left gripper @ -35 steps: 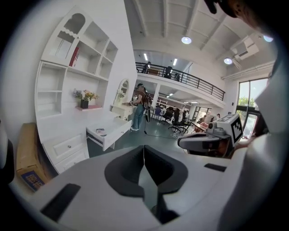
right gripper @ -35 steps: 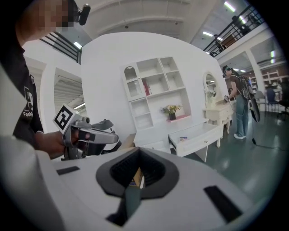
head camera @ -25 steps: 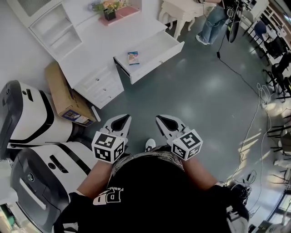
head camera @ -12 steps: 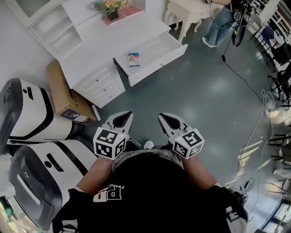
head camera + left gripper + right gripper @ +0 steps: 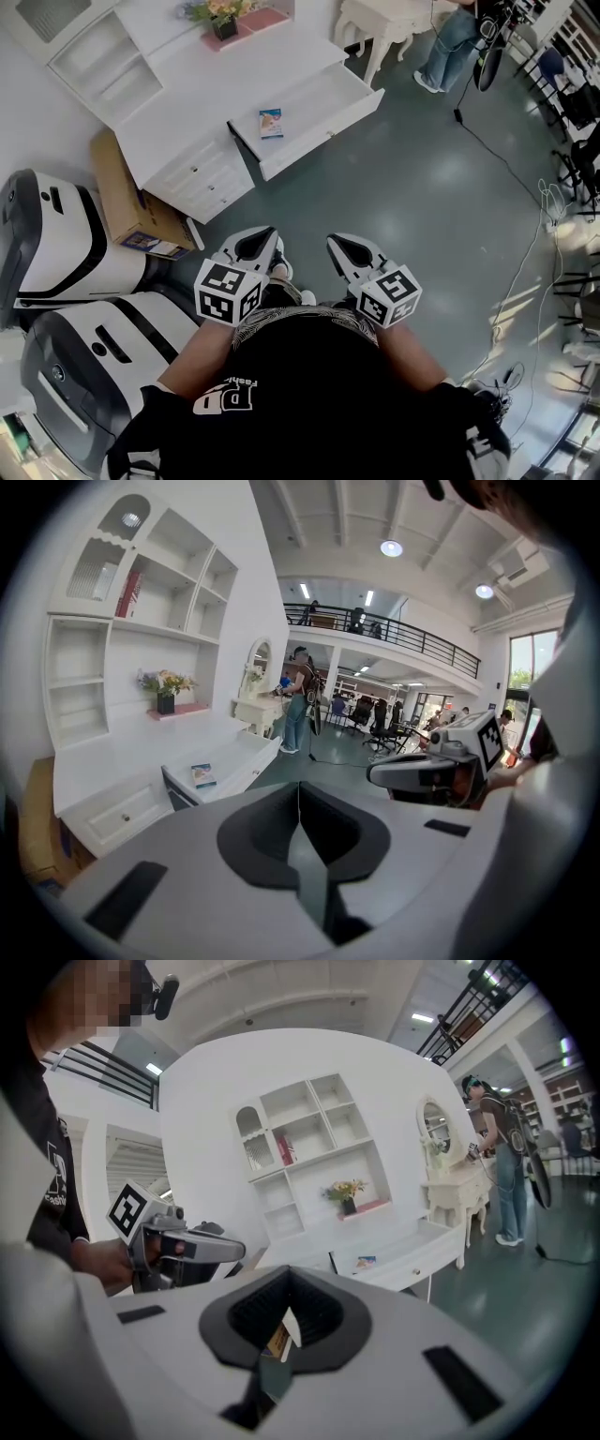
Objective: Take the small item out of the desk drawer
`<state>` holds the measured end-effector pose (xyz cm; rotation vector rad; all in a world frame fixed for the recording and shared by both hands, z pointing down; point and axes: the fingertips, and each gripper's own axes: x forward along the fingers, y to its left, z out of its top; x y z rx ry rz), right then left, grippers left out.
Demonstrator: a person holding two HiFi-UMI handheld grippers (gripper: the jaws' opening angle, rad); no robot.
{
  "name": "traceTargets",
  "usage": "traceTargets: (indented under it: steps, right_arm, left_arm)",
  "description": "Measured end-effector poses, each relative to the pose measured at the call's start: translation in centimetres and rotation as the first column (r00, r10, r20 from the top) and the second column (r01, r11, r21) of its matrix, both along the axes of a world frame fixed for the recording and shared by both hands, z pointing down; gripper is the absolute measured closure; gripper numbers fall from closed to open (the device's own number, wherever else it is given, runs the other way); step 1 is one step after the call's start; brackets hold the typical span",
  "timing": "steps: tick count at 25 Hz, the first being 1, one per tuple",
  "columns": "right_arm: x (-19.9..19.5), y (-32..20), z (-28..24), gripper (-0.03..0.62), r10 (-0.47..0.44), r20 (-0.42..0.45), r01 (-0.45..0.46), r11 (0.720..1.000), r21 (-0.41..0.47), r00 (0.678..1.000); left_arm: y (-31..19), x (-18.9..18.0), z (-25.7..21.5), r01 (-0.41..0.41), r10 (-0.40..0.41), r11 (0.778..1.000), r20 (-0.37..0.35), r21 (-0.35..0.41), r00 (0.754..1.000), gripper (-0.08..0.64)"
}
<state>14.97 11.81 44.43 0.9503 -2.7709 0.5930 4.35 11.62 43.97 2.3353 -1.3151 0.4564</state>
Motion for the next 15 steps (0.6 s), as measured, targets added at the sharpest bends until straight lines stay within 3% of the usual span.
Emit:
traceTargets:
  steps: [8, 15]
  right_arm:
    - [0.4, -2.8, 0.1, 0.583, 0.025, -0.028, -0.025, 1.0, -0.004, 0.999]
    - [-1.9, -6.7, 0.6, 0.583, -0.003, -0.045, 0.003, 1.0, -0.014, 0.999]
  left_arm:
    - [-3.7, -0.2, -0.2, -0.017, 0.017, 1.0, -0.011, 0.011, 1.0, 0.545]
    - [-7.6, -2.2, 0.4, 0.002, -0.002, 1.0, -0.016, 0.001, 1.0, 0.545]
